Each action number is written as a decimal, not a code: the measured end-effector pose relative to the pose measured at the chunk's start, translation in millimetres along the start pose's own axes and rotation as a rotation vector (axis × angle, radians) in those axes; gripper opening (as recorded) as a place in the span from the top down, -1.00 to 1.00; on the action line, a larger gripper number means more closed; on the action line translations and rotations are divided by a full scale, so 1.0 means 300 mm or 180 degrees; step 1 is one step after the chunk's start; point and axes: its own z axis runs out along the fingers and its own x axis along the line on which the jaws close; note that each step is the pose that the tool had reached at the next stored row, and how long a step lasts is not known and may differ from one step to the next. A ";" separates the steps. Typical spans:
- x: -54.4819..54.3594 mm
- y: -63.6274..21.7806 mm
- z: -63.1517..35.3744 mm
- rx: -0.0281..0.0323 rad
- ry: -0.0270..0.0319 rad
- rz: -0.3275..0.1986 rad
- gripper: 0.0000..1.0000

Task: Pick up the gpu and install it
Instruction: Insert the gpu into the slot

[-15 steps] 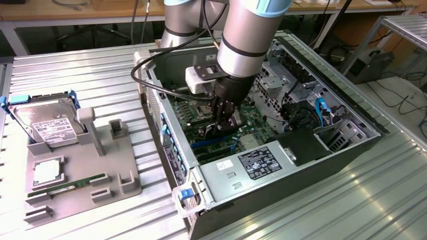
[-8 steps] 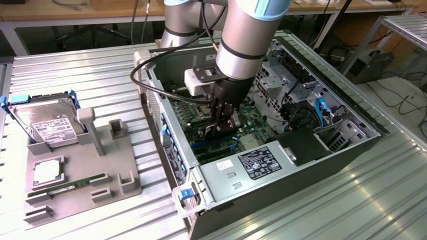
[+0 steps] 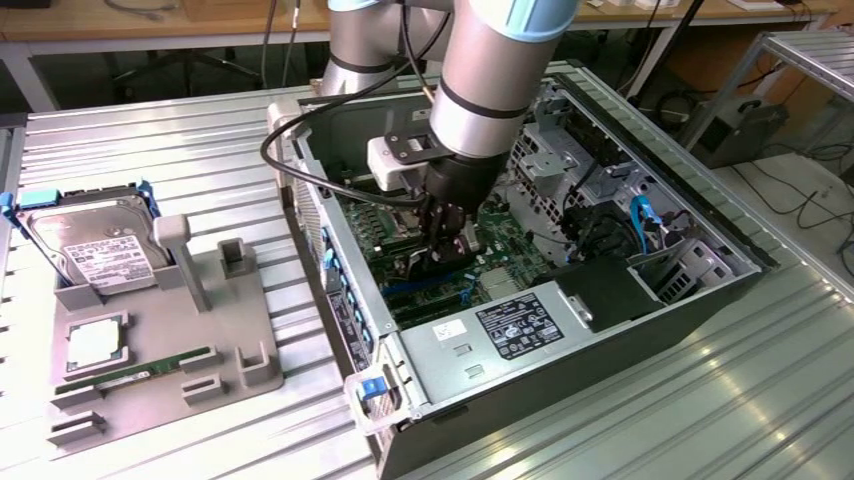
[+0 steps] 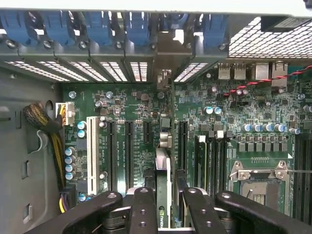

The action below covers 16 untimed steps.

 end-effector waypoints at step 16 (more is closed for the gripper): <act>0.000 0.001 0.017 -0.0001 -0.0001 -0.0006 0.33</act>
